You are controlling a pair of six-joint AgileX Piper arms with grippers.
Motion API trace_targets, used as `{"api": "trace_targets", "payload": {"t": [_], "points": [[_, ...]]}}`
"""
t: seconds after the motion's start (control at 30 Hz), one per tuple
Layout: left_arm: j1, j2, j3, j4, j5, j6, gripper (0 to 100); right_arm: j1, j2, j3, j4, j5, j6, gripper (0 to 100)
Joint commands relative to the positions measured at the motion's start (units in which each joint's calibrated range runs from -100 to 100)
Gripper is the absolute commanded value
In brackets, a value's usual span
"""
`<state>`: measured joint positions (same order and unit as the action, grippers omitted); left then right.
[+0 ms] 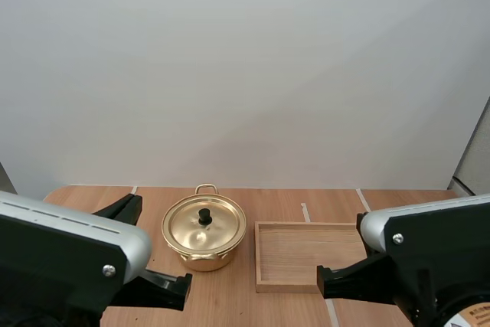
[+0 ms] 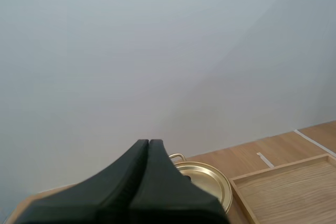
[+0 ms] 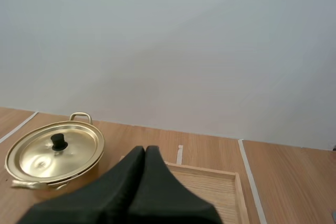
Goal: Open the lid, put the grape in the pot, and close it
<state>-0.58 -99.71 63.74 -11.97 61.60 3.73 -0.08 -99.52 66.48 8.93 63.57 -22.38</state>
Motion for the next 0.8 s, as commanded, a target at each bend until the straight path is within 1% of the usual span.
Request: {"api": "trace_targets", "payload": {"t": [0.0,0.1,0.27,0.3,0.33,0.37,0.47,0.53,0.57,0.7,0.73,0.77], "points": [[0.14,-0.29,2.65,1.8,-5.06,-0.56,0,-1.31,-0.48,3.13,2.94,-9.48,0.05,0],[0.14,-0.29,6.94,1.9,-11.71,-0.56,0,-1.32,-0.48,7.89,3.84,-20.65,0.05,0],[0.14,-0.29,15.63,1.9,-24.41,-0.56,0,-1.32,-0.48,18.3,2.41,-37.66,-0.33,0],[0.14,-0.29,17.43,1.9,-27.36,-0.56,0,-1.32,-0.48,20.74,2.06,-40.64,-0.4,0],[0.14,-0.29,18.13,1.9,-28.56,-0.56,0,-1.32,-0.48,21.25,1.94,-41.29,-0.4,0],[0.14,-0.29,20.75,1.9,-32.19,-0.56,0,-1.32,-0.48,25.73,1.7,-46.25,-0.4,0],[0.14,-0.29,25.49,1.9,-37.66,-0.56,0,-1.32,-0.48,32.28,1.7,-54.43,-0.4,0],[0.14,-0.29,29.01,1.53,-41.25,-0.66,0,-1.32,-0.48,33.52,1.7,-58.26,-0.4,0],[0.14,-0.29,30.37,1.53,-42.54,-0.77,0,-1.32,-0.48,33.52,1.7,-52.37,-0.4,0],[0.14,-0.29,36.26,0.18,-49.8,-1.06,0,-1.32,-0.48,33.52,2.34,-46.76,-0.4,0],[0.14,-0.29,36.26,-0.4,-50.28,-1.06,0,-1.32,-0.48,33.52,2.34,-45.06,-0.4,0],[0.14,-0.29,36.26,-0.58,-45.2,-1.53,0,-1.32,-0.48,33.52,2.34,-43.17,-0.4,0]]}}
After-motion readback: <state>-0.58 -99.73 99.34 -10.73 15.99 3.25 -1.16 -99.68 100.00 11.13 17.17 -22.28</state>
